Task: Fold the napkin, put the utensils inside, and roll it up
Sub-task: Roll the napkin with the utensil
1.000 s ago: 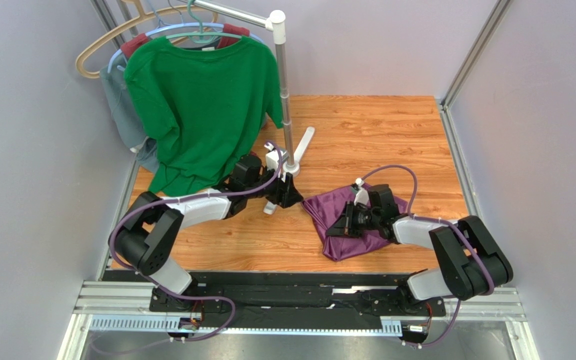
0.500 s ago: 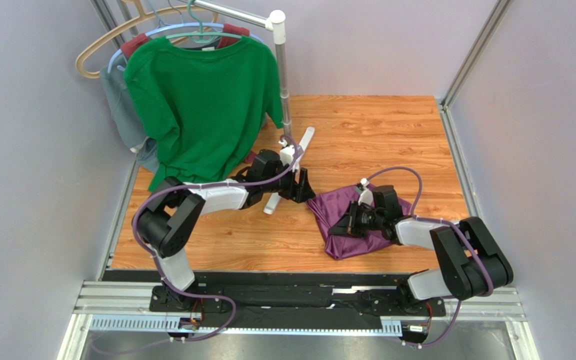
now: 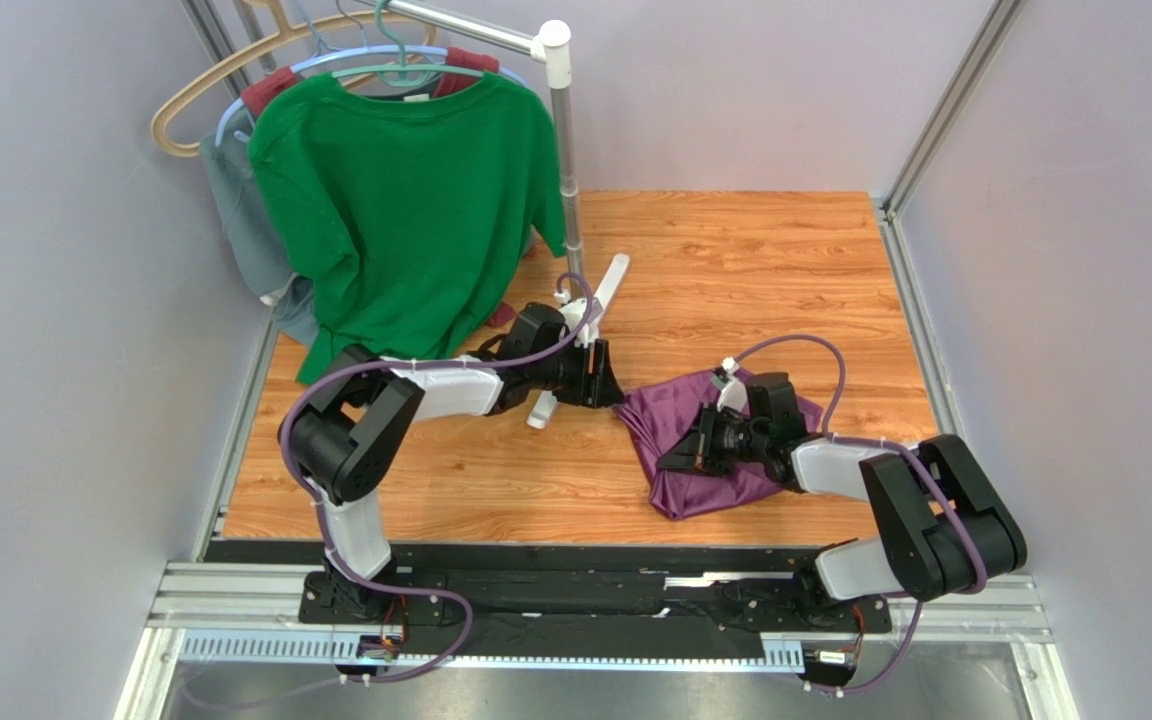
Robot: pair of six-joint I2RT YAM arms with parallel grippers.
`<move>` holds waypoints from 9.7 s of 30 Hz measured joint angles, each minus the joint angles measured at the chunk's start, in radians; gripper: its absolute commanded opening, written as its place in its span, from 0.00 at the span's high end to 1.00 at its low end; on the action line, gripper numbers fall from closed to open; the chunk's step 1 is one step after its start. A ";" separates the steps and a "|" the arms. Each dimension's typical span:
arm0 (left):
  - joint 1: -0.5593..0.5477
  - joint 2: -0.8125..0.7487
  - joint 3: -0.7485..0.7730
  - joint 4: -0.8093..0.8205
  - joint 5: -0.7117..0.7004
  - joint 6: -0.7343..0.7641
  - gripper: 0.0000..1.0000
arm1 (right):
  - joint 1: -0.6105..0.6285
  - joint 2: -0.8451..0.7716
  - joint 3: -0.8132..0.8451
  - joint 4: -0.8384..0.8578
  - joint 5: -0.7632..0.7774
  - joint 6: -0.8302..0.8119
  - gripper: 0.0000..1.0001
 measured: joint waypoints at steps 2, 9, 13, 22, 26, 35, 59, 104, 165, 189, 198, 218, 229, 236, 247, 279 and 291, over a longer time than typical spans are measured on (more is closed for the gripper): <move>-0.002 0.001 0.000 0.001 0.010 -0.014 0.47 | 0.000 0.000 -0.003 0.007 0.000 0.000 1.00; -0.011 0.008 0.018 0.008 0.040 -0.047 0.69 | -0.004 0.005 -0.010 0.024 -0.004 0.000 1.00; -0.014 0.023 0.042 0.014 0.054 -0.066 0.75 | -0.004 0.005 -0.010 0.026 -0.004 0.000 1.00; -0.024 0.047 0.075 0.010 0.066 -0.112 1.00 | -0.004 0.005 -0.010 0.026 -0.003 0.000 1.00; -0.028 0.056 0.100 -0.024 0.051 -0.125 1.00 | -0.004 -0.004 -0.010 0.011 0.005 -0.005 0.95; -0.045 0.062 0.165 -0.138 -0.005 -0.135 1.00 | -0.004 -0.114 0.013 -0.155 0.061 -0.074 0.71; -0.052 0.078 0.210 -0.201 -0.034 -0.138 1.00 | 0.555 -0.230 0.312 -0.655 0.700 -0.121 0.39; -0.052 0.077 0.210 -0.204 -0.037 -0.131 1.00 | 0.837 0.104 0.461 -0.827 1.008 0.003 0.94; -0.024 -0.183 -0.093 -0.018 -0.004 0.211 0.45 | -0.026 -0.247 -0.186 0.016 -0.057 0.127 1.00; -0.029 0.048 0.010 0.145 0.204 0.133 0.66 | -0.219 -0.129 -0.213 0.054 -0.153 0.130 1.00; -0.035 0.123 0.064 0.230 0.256 0.053 0.66 | -0.223 -0.136 -0.213 0.033 -0.142 0.120 1.00; -0.044 0.246 0.141 0.356 0.273 -0.064 0.67 | -0.223 -0.124 -0.212 0.027 -0.139 0.112 1.00; -0.047 0.312 0.183 0.377 0.272 -0.094 0.68 | -0.224 -0.111 -0.210 0.034 -0.145 0.112 1.00; -0.049 0.349 0.216 0.379 0.272 -0.114 0.70 | -0.224 -0.111 -0.206 0.027 -0.145 0.111 1.00; -0.051 0.360 0.243 0.325 0.269 -0.115 0.72 | -0.224 -0.293 -0.139 -0.224 -0.094 0.042 0.67; -0.051 0.360 0.255 0.290 0.265 -0.111 0.72 | 0.500 -0.188 0.326 -0.729 0.520 -0.107 0.55; -0.051 0.360 0.261 0.277 0.264 -0.107 0.72 | 0.505 -0.188 0.349 -0.889 0.721 -0.114 0.55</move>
